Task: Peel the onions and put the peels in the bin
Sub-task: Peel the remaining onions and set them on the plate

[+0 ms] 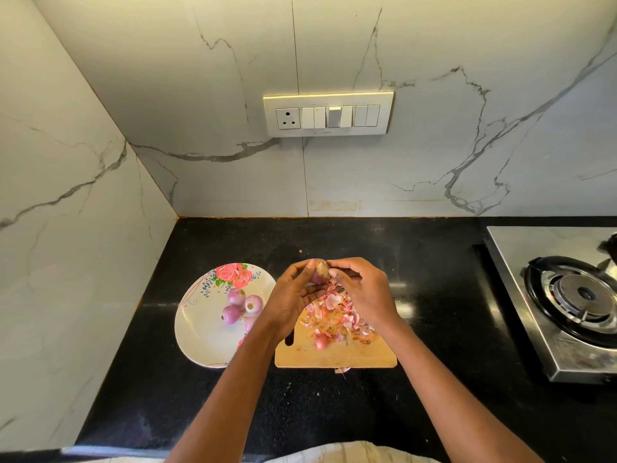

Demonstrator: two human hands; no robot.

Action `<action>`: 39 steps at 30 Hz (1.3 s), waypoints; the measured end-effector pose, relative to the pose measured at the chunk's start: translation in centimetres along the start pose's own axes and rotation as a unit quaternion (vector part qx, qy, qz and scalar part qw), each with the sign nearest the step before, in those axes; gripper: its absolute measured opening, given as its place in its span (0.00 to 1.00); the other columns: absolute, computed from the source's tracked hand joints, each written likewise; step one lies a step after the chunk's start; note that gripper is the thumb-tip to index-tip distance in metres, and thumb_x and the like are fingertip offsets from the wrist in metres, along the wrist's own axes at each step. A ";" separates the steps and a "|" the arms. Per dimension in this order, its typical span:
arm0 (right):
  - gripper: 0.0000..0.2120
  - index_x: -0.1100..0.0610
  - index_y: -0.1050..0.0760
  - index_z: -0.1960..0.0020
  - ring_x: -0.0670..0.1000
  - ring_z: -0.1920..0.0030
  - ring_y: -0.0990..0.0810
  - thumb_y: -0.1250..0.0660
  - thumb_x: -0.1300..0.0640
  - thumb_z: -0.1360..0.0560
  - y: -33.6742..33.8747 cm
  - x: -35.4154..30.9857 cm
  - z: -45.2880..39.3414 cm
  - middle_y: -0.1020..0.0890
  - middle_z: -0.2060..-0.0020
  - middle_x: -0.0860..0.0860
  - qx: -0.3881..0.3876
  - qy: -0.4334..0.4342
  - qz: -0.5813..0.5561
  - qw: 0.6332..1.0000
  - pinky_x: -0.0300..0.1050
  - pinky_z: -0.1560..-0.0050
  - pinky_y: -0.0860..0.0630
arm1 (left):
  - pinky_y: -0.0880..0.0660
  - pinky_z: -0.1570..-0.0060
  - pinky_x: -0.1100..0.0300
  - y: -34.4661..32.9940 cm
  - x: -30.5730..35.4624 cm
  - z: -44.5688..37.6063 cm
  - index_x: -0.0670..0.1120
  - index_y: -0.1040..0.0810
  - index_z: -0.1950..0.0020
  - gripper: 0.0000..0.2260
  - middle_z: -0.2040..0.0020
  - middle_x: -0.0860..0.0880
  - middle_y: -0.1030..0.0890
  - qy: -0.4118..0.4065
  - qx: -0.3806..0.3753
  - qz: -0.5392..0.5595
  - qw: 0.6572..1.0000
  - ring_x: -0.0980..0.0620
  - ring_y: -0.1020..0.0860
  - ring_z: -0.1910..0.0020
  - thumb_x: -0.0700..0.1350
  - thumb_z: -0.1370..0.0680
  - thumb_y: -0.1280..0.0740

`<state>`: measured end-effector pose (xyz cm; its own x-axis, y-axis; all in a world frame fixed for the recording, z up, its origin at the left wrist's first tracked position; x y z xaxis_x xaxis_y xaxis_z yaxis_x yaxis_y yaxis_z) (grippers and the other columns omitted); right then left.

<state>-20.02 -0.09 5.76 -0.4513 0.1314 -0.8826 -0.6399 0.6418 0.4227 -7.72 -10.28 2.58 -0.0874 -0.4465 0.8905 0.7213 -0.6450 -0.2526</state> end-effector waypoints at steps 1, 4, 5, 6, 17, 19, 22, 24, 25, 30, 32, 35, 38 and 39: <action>0.10 0.53 0.16 0.42 0.41 0.47 0.18 0.27 0.54 0.23 0.2 -0.3 0.0 0.16 0.49 0.43 0.004 0.015 0.004 1.000 0.34 0.48 0.21 | 0.19 0.44 0.56 0.0 0.2 0.0 0.46 0.22 0.35 0.13 0.43 0.44 0.16 -0.006 -0.001 -0.014 1.000 0.46 0.16 0.45 0.49 0.17 0.37; 0.08 0.54 0.15 0.46 0.40 0.50 0.18 0.26 0.56 0.24 0.7 -1.2 -0.2 0.16 0.53 0.44 0.020 0.049 0.024 0.998 0.31 0.52 0.22 | 0.19 0.45 0.57 -0.2 0.6 0.1 0.47 0.22 0.36 0.14 0.44 0.45 0.16 -0.018 -0.003 -0.044 0.999 0.47 0.16 0.45 0.51 0.17 0.38; 0.07 0.54 0.15 0.46 0.40 0.51 0.18 0.25 0.56 0.24 0.8 -1.5 -0.3 0.16 0.54 0.45 0.023 0.060 0.034 0.997 0.30 0.53 0.23 | 0.19 0.45 0.58 -0.2 0.7 0.1 0.47 0.22 0.36 0.14 0.44 0.45 0.16 -0.025 -0.003 -0.053 0.998 0.47 0.16 0.45 0.51 0.17 0.38; 0.07 0.55 0.15 0.47 0.40 0.52 0.18 0.25 0.56 0.24 0.8 -1.7 -0.3 0.16 0.54 0.45 0.025 0.069 0.045 0.996 0.30 0.53 0.23 | 0.19 0.45 0.57 -0.2 0.9 0.1 0.47 0.22 0.36 0.14 0.43 0.45 0.16 -0.030 -0.005 -0.061 0.998 0.46 0.16 0.45 0.51 0.17 0.37; 0.06 0.57 0.16 0.50 0.41 0.58 0.18 0.23 0.58 0.27 0.9 -2.2 0.5 0.15 0.57 0.47 0.040 0.086 0.070 0.993 0.29 0.56 0.22 | 0.19 0.43 0.56 -0.2 1.1 0.7 0.46 0.23 0.33 0.15 0.41 0.46 0.17 -0.038 -0.023 -0.107 0.993 0.48 0.17 0.44 0.50 0.17 0.39; 0.05 0.56 0.16 0.51 0.41 0.58 0.18 0.23 0.59 0.26 0.9 -2.3 0.4 0.16 0.58 0.46 0.037 0.084 0.070 0.993 0.29 0.56 0.22 | 0.19 0.45 0.58 -0.3 0.9 0.8 0.46 0.23 0.34 0.15 0.41 0.45 0.17 -0.030 -0.020 -0.108 0.993 0.48 0.16 0.45 0.50 0.16 0.40; 0.04 0.55 0.17 0.51 0.41 0.57 0.18 0.25 0.59 0.25 0.7 -2.4 0.1 0.17 0.58 0.44 0.030 0.076 0.070 0.994 0.30 0.57 0.23 | 0.19 0.45 0.58 -0.5 0.5 0.8 0.46 0.22 0.34 0.17 0.42 0.43 0.17 -0.008 -0.014 -0.095 0.995 0.47 0.16 0.46 0.53 0.15 0.43; 0.03 0.55 0.17 0.51 0.42 0.55 0.18 0.26 0.59 0.25 0.6 -2.1 0.0 0.17 0.58 0.44 0.033 0.054 0.055 0.997 0.30 0.56 0.23 | 0.19 0.44 0.57 -0.6 0.3 0.9 0.47 0.21 0.35 0.18 0.43 0.44 0.16 0.003 -0.015 -0.088 0.996 0.47 0.16 0.45 0.54 0.14 0.44; 0.03 0.55 0.17 0.50 0.41 0.54 0.18 0.26 0.59 0.24 0.7 -1.8 -0.1 0.16 0.57 0.43 0.035 0.037 0.043 0.998 0.30 0.56 0.23 | 0.19 0.44 0.57 -0.6 0.3 1.0 0.47 0.20 0.35 0.18 0.43 0.44 0.16 0.008 -0.015 -0.081 0.997 0.47 0.16 0.45 0.55 0.14 0.45; 0.03 0.50 0.17 0.49 0.38 0.52 0.19 0.29 0.56 0.22 0.8 -0.7 -0.4 0.16 0.55 0.41 0.014 -0.025 0.006 1.000 0.29 0.55 0.23 | 0.18 0.47 0.57 -0.6 0.5 0.9 0.48 0.20 0.39 0.16 0.43 0.43 0.17 0.034 -0.016 -0.041 0.998 0.46 0.16 0.46 0.52 0.14 0.45; 0.04 0.49 0.17 0.48 0.38 0.50 0.19 0.29 0.54 0.21 0.7 -0.6 -0.4 0.16 0.54 0.41 0.002 -0.034 -0.014 0.999 0.30 0.54 0.22 | 0.18 0.45 0.56 -0.5 0.5 0.9 0.48 0.20 0.40 0.16 0.41 0.42 0.18 0.039 -0.011 -0.034 0.999 0.45 0.17 0.44 0.52 0.14 0.44; 0.08 0.46 0.18 0.42 0.40 0.46 0.19 0.29 0.49 0.21 0.1 -0.9 -0.2 0.16 0.48 0.41 -0.040 -0.036 -0.054 0.997 0.33 0.50 0.21 | 0.19 0.42 0.54 -0.4 0.5 0.9 0.49 0.20 0.38 0.15 0.39 0.42 0.19 0.033 -0.007 -0.038 0.999 0.44 0.18 0.41 0.52 0.14 0.44; 0.12 0.45 0.17 0.41 0.43 0.43 0.19 0.26 0.48 0.24 -0.3 -1.3 -0.2 0.17 0.45 0.41 -0.068 -0.012 -0.046 0.997 0.37 0.47 0.20 | 0.18 0.43 0.55 -0.2 0.8 0.7 0.46 0.24 0.34 0.15 0.39 0.43 0.19 0.012 0.004 -0.044 0.999 0.45 0.17 0.43 0.51 0.15 0.42; 0.11 0.46 0.17 0.42 0.44 0.44 0.19 0.25 0.50 0.24 -0.3 -1.3 -0.2 0.17 0.47 0.41 -0.062 -0.002 -0.037 0.997 0.39 0.47 0.19 | 0.18 0.44 0.55 -0.2 1.0 0.7 0.46 0.25 0.35 0.14 0.40 0.44 0.19 0.007 0.007 -0.051 0.999 0.45 0.17 0.43 0.52 0.15 0.42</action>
<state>-19.37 -0.58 6.84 -0.3965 0.0905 -0.9136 -0.7437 0.5518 0.3774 -7.47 -10.16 3.77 -0.1703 -0.3865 0.9064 0.7172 -0.6795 -0.1550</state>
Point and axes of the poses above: each hand's wrist, its own z-axis away from the middle knuckle, its own y-axis out of the back of the hand, x = y × z, the point moved 8 cm from there along -z, towards the middle knuckle
